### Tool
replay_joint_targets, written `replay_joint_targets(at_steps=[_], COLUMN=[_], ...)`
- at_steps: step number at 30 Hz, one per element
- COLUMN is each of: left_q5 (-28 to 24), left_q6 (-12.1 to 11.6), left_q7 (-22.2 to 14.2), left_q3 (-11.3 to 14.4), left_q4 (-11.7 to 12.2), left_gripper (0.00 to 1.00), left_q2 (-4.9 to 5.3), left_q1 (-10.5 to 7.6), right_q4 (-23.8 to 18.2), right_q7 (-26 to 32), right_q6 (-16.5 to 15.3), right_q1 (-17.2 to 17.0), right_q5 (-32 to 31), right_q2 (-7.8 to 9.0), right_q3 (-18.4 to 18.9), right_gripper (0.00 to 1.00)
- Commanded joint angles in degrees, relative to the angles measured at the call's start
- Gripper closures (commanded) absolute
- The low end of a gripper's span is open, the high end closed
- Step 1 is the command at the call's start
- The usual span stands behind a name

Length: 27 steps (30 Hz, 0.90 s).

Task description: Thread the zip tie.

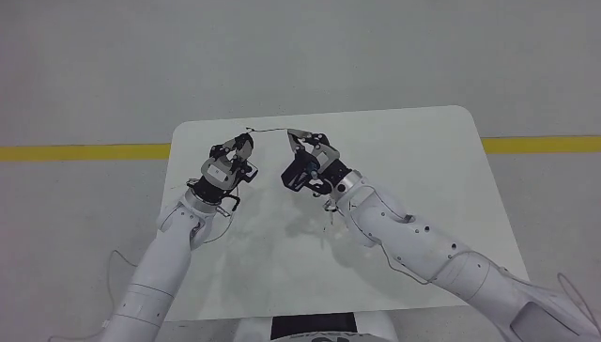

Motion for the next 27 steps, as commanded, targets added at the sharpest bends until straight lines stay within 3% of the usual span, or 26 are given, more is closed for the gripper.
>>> replay_joint_targets(at_steps=[1,27], left_q5=[0.0,0.0], left_q6=[0.0,0.0], left_q7=[0.0,0.0], left_q3=[0.0,0.0], left_q4=[0.0,0.0], left_gripper=[1.0,1.0], left_q2=[0.0,0.0], left_q1=[0.0,0.0], right_q4=[0.0,-1.7], right_q7=[0.0,0.8], right_q6=[0.1,0.7], right_q1=[0.0,-0.7], right_q5=[0.0,0.0], right_q2=[0.05,1.77], right_q3=[0.0,0.0], right_gripper=[1.0,1.0])
